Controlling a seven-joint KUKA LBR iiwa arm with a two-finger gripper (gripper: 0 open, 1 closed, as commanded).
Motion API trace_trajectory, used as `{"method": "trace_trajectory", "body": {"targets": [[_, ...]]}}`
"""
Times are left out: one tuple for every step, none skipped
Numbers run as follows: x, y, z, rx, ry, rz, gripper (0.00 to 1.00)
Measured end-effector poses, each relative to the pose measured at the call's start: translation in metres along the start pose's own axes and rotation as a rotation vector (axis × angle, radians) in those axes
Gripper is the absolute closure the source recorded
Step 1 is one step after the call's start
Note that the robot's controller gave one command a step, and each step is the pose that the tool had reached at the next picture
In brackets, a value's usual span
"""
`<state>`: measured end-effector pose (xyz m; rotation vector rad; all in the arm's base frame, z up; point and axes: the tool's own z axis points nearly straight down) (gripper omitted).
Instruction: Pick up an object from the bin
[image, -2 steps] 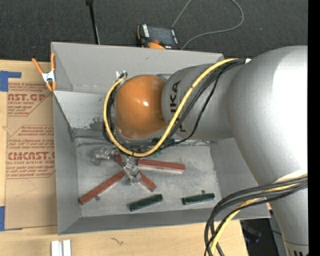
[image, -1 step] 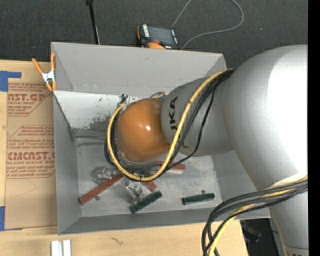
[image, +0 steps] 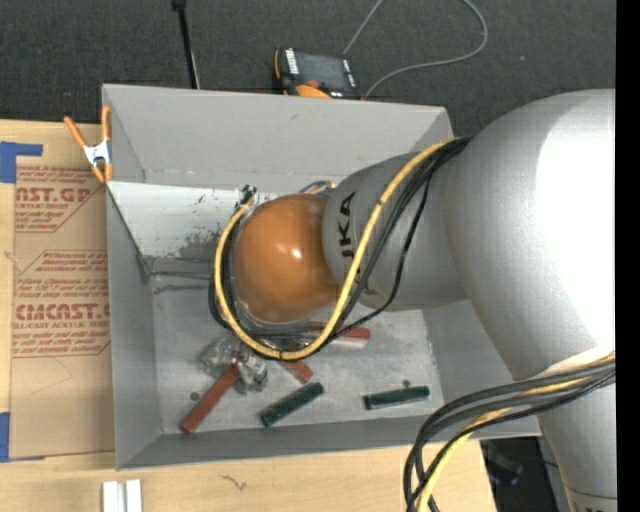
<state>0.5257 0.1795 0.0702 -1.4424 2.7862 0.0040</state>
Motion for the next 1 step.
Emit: {"method": "trace_trajectory", "body": {"targets": [[-0.0232, 0.0201, -0.1444, 0.005, -0.005, -0.029, 1.0]]}}
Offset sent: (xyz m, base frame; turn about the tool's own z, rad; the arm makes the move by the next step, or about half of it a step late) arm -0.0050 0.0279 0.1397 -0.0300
